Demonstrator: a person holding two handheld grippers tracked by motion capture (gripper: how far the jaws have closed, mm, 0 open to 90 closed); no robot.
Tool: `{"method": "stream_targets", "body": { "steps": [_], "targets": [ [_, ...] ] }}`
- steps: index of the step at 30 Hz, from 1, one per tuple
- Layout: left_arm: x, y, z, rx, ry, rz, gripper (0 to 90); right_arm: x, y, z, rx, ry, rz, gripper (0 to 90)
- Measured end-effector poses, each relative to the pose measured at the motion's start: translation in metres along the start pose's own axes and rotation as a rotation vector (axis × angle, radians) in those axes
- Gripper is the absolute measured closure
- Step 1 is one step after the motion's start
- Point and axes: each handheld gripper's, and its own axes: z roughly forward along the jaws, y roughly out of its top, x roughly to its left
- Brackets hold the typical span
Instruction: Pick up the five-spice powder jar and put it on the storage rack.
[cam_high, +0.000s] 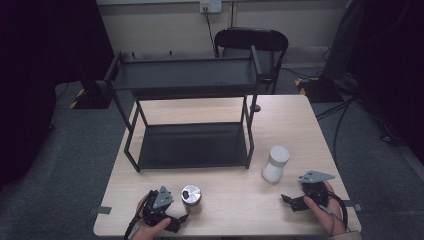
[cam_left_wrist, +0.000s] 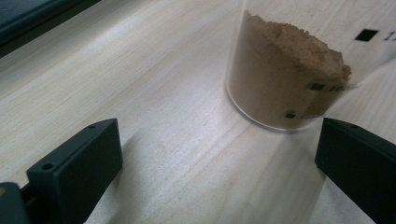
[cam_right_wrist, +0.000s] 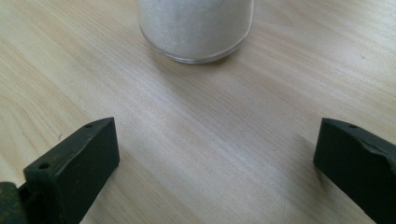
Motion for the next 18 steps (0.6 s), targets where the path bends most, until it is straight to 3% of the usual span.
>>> {"method": "stream_targets", "body": {
  "steps": [18],
  "targets": [
    [0.0032,0.0021,0.0036,-0.064,-0.077,-0.058,1.6,0.0000,0.0000,0.0000,0.000,0.000,0.000,0.0]
  ]
}}
